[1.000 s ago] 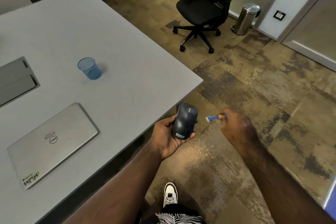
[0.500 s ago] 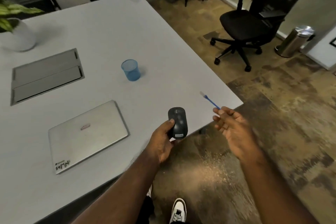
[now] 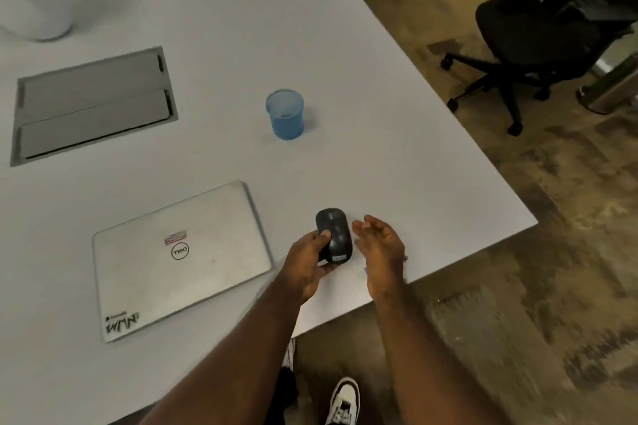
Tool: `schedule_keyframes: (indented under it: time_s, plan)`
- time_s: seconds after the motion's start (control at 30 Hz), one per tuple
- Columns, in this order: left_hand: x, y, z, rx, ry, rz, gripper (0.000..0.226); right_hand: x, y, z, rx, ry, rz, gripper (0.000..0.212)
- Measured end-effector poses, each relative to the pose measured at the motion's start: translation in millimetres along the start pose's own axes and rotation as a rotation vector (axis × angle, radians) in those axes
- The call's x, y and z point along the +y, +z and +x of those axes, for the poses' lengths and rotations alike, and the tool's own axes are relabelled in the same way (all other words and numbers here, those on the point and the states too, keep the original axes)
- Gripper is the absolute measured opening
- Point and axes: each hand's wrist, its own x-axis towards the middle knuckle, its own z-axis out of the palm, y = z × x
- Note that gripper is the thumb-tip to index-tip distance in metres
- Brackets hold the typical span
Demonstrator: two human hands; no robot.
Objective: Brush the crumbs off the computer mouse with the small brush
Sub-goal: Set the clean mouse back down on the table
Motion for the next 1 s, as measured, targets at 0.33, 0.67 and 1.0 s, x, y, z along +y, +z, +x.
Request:
schedule_keyframes:
  time_s: [0.33,0.67,1.0]
  plan:
    - [-4.1,-25.5,27.9,0.019,-0.072,-0.02,0.019,22.7,-63.0,28.2,-0.128,-0.3,-1.582,0.053]
    - [7.4,-23.2,37.0,0.026,-0.051,0.005,0.029,26.2,-80.3,47.1,-0.232,-0.545,-1.901,0.028]
    - [18.2,-2.0,52.1,0.077,0.001,0.093,0.035,5.8,9.4,67.7,-0.102,-0.246,-0.891,0.027]
